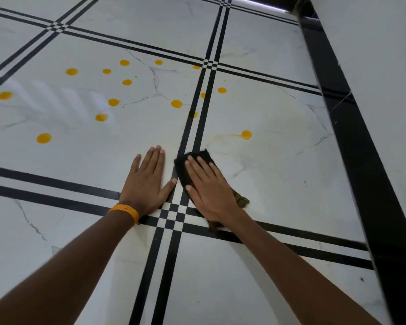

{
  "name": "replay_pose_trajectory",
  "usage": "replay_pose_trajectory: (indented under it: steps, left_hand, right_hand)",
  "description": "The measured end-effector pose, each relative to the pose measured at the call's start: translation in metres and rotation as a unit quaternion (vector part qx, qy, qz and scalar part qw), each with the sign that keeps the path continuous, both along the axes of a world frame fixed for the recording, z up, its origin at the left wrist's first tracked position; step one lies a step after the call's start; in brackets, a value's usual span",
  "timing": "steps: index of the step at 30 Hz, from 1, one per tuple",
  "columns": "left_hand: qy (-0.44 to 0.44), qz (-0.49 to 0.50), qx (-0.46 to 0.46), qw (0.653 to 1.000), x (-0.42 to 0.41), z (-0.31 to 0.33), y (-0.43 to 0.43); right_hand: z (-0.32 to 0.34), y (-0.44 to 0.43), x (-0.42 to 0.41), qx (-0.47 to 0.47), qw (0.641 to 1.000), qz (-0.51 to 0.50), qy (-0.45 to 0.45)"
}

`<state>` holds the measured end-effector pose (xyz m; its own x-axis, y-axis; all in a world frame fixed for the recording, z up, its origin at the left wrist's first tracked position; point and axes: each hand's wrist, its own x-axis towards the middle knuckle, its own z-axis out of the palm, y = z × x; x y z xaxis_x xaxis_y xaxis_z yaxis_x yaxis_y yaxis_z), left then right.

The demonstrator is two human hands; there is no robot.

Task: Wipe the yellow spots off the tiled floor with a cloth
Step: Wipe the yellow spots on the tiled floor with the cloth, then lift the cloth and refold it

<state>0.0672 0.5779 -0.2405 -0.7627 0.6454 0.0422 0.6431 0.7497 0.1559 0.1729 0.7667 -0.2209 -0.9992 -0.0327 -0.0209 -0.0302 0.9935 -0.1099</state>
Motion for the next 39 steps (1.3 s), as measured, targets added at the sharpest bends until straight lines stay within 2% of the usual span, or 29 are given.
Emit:
replay_pose_trajectory:
  steps: [2,4,6,7,8,10,12,13,17,18,20,22,23,25,27,28,32,34,37,39]
  left_hand:
    - [0.001,0.001,0.003,1.000,0.001,0.000,-0.001]
    - [0.005,0.002,0.001,1.000,0.000,-0.001,0.000]
    - [0.001,0.000,-0.002,1.000,-0.001,-0.001,0.000]
    - [0.000,0.002,-0.003,1.000,0.000,-0.001,-0.001]
    - [0.000,0.004,-0.004,1.000,0.000,0.000,0.000]
    - [-0.006,0.005,-0.012,1.000,0.001,0.003,0.001]
    - [-0.016,0.006,-0.020,1.000,0.002,0.006,0.001]
    - [-0.028,0.006,-0.026,0.999,0.000,0.006,0.002]
    - [-0.023,-0.011,-0.027,0.999,0.008,0.013,0.002]
    - [-0.012,-0.027,-0.019,0.999,0.013,0.014,0.003]
    - [-0.008,-0.043,0.002,0.999,0.029,0.018,0.008]
    - [-0.031,-0.044,0.023,0.998,0.039,0.020,0.015]
    - [-0.039,-0.039,0.036,0.998,0.043,0.023,0.018]
    - [-0.050,-0.019,0.074,0.996,0.049,0.029,0.022]
    - [-0.059,0.013,0.111,0.992,0.056,0.037,0.027]
    - [-0.069,0.034,0.132,0.988,0.061,0.042,0.031]
    - [-0.147,0.104,0.200,0.963,0.074,0.057,0.045]
    - [-0.220,0.121,0.201,0.947,0.077,0.063,0.049]
    - [-0.320,0.163,0.223,0.906,0.079,0.072,0.053]
    - [-0.367,0.205,0.288,0.860,0.079,0.082,0.056]
  right_hand:
    - [-0.001,0.031,0.029,-0.008,1.000,-0.024,-0.012]
    - [-0.004,0.056,0.026,-0.007,0.994,-0.108,-0.005]
    - [-0.005,0.046,0.004,-0.004,0.980,-0.197,0.010]
    - [-0.006,0.029,-0.004,-0.009,0.977,-0.211,0.017]
    - [-0.006,0.012,-0.005,-0.013,0.982,-0.189,0.023]
    - [-0.006,-0.007,0.016,-0.011,0.997,-0.076,0.008]
    - [-0.005,0.010,0.051,-0.011,1.000,0.001,-0.008]
    - [-0.005,0.026,0.061,-0.017,1.000,-0.004,-0.017]
    - [0.002,0.047,0.055,-0.011,0.981,-0.192,-0.014]
    - [0.002,0.032,0.050,-0.020,0.982,-0.188,-0.011]
    - [-0.002,0.005,0.052,-0.035,0.994,-0.107,-0.007]
    - [0.003,0.003,0.059,-0.098,0.994,-0.055,-0.008]
    - [0.008,0.010,0.061,-0.153,0.985,-0.083,0.002]
    - [0.017,0.025,0.066,-0.252,0.942,-0.215,0.055]
    - [0.026,0.035,0.066,-0.263,0.906,-0.325,0.071]
    - [0.029,0.036,0.063,-0.260,0.899,-0.350,0.044]
    - [0.038,0.027,0.040,-0.330,0.852,-0.399,-0.083]
    - [0.043,0.024,0.032,-0.332,0.850,-0.392,-0.118]
    - [0.060,0.024,0.027,-0.384,0.843,-0.366,-0.093]
    - [0.077,0.025,0.025,-0.486,0.796,-0.356,-0.062]
